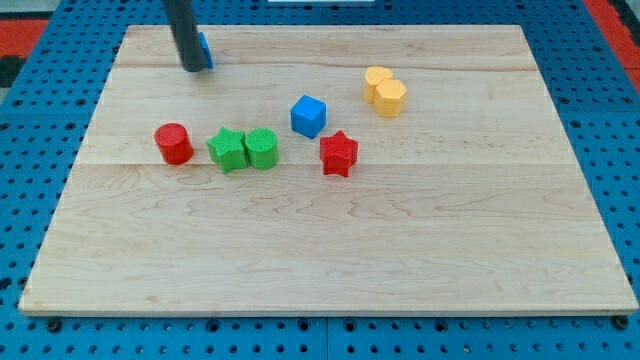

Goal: Move the yellow heart above the blue cube

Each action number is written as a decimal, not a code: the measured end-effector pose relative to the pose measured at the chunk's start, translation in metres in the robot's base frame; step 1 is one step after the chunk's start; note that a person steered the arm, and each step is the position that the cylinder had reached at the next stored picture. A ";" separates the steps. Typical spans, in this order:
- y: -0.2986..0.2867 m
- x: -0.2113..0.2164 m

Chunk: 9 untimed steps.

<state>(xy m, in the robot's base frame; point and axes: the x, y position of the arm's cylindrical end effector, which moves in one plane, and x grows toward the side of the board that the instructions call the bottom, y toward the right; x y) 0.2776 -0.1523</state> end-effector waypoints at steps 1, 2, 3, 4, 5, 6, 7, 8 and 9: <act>0.059 0.035; 0.145 0.039; 0.198 0.040; 0.217 0.041; 0.246 0.043; 0.295 0.030; 0.320 -0.002; 0.368 -0.021; 0.420 -0.031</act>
<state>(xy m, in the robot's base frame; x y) 0.2465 0.2676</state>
